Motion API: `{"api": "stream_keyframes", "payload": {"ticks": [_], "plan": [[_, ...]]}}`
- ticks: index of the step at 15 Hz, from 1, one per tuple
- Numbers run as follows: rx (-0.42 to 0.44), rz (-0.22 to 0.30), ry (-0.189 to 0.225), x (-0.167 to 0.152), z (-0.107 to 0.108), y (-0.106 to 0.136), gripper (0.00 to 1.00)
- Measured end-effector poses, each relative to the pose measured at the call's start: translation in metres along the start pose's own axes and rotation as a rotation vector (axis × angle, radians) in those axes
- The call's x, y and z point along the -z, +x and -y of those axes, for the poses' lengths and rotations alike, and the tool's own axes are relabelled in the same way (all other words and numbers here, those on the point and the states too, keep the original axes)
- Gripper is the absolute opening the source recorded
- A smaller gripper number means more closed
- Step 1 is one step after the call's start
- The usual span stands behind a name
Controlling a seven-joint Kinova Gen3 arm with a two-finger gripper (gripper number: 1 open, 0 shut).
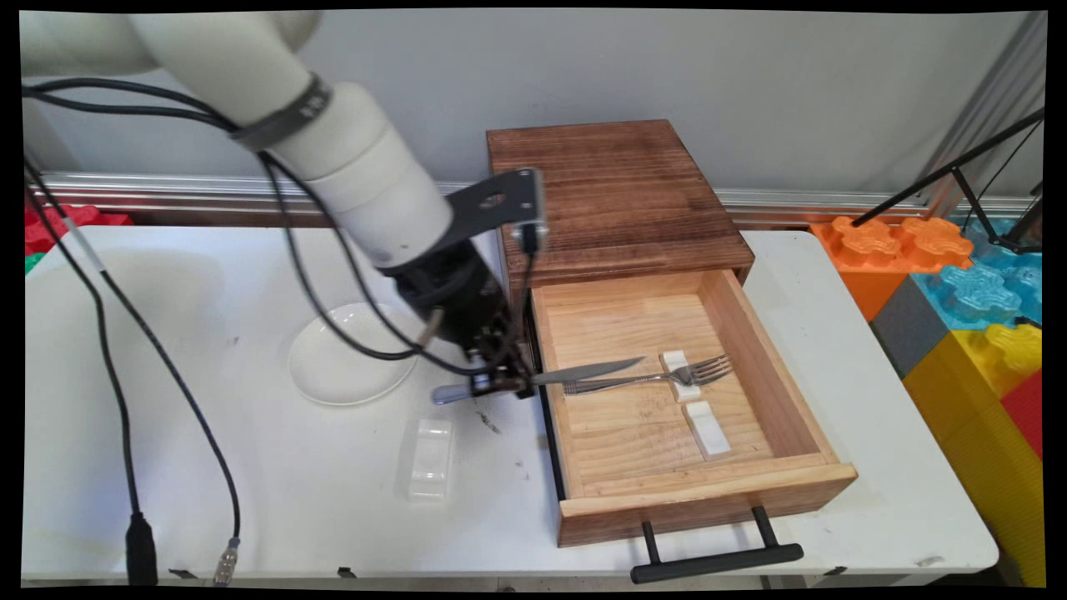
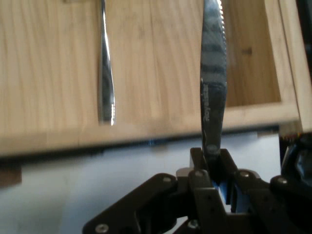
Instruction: Place the picked object into the drawer
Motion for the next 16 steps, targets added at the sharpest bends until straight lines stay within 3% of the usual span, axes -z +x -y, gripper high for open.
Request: {"api": "stream_keyframes", "payload": {"ticks": [7, 16], "plan": [[-0.027, -0.055, 0.006, -0.031, 0.008, 0.052, 0.00], [-0.013, -0.102, 0.007, -0.063, 0.016, 0.100, 0.00]]}}
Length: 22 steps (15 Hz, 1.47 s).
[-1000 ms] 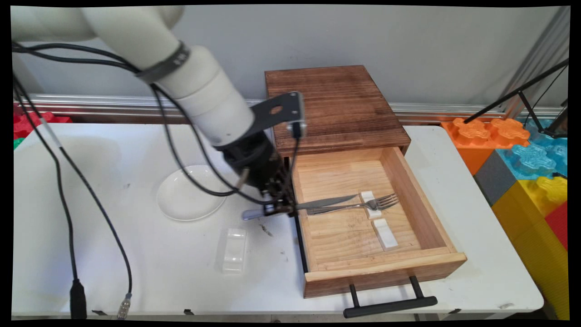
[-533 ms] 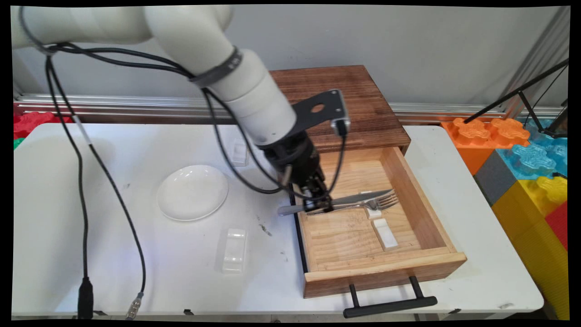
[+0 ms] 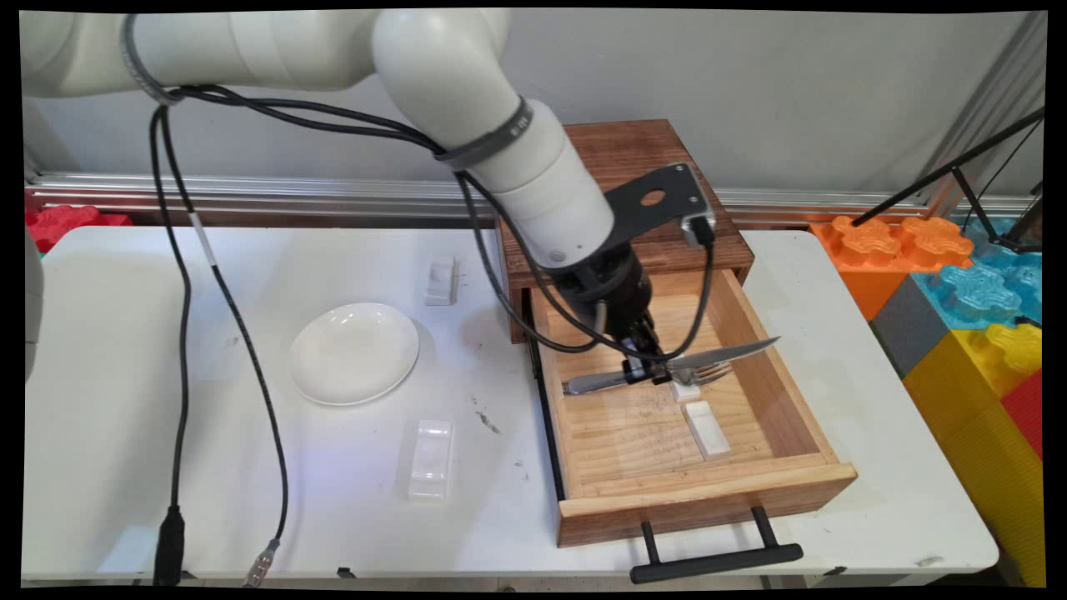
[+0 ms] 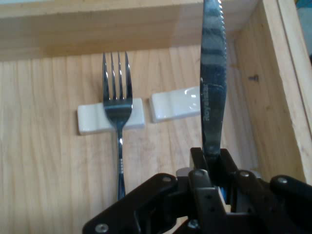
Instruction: Place the picked object into the drawer
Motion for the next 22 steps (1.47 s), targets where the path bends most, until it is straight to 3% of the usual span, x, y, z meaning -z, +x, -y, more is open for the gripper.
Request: {"api": "stream_keyframes", "payload": {"ticks": [8, 22], "plan": [[0.083, -0.014, -0.007, -0.040, 0.000, 0.006, 0.00], [0.131, -0.005, -0.010, -0.098, -0.010, -0.025, 0.00]]}}
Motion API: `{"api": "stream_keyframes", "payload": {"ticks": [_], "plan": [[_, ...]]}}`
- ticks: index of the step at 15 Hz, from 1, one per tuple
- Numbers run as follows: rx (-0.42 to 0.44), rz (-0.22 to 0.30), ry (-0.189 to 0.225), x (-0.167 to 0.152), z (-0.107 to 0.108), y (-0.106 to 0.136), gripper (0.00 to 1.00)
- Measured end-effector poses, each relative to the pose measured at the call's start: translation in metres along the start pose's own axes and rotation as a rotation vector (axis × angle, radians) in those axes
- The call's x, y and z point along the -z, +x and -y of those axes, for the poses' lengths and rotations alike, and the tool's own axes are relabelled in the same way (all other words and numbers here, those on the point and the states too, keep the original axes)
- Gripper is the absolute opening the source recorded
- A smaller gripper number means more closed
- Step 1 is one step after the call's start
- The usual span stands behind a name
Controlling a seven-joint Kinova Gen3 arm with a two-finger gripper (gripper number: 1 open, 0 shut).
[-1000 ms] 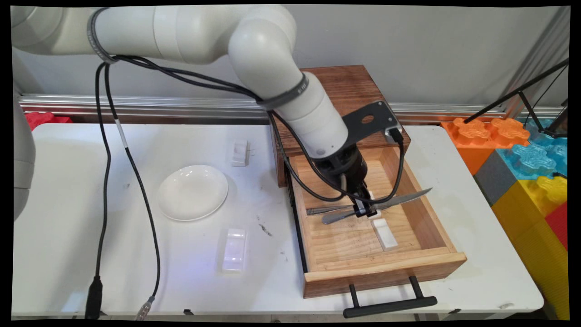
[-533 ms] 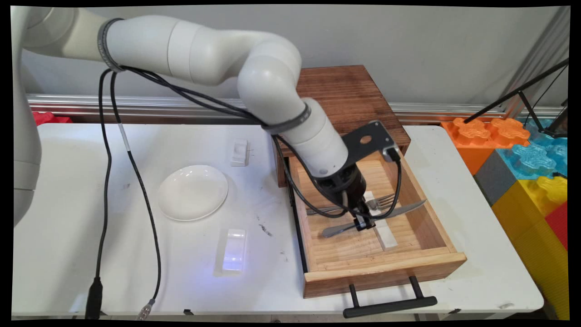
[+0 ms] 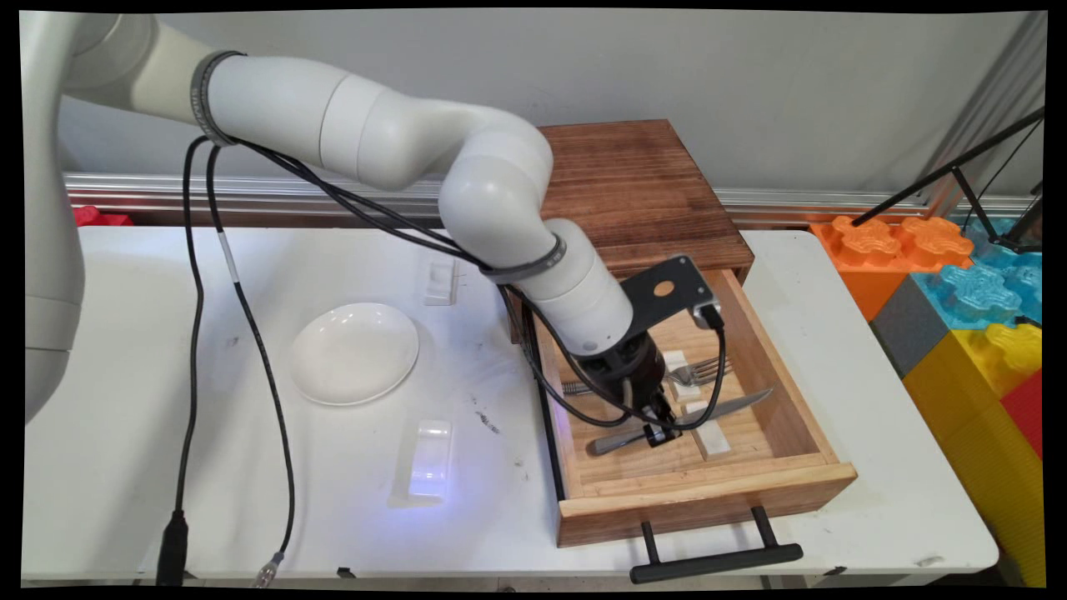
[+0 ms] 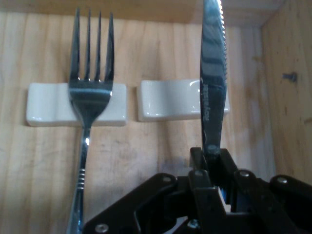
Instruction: Place the picked object into the drawer
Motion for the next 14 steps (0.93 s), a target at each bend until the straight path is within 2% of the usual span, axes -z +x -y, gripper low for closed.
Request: {"api": "stream_keyframes", "payload": {"ticks": [6, 7, 14], "plan": [[-0.008, 0.005, 0.001, -0.014, -0.002, -0.009, 0.00], [-0.013, 0.002, 0.001, -0.015, -0.003, -0.009, 1.00], [-0.033, -0.011, 0.001, -0.015, -0.002, -0.010, 1.00]]}}
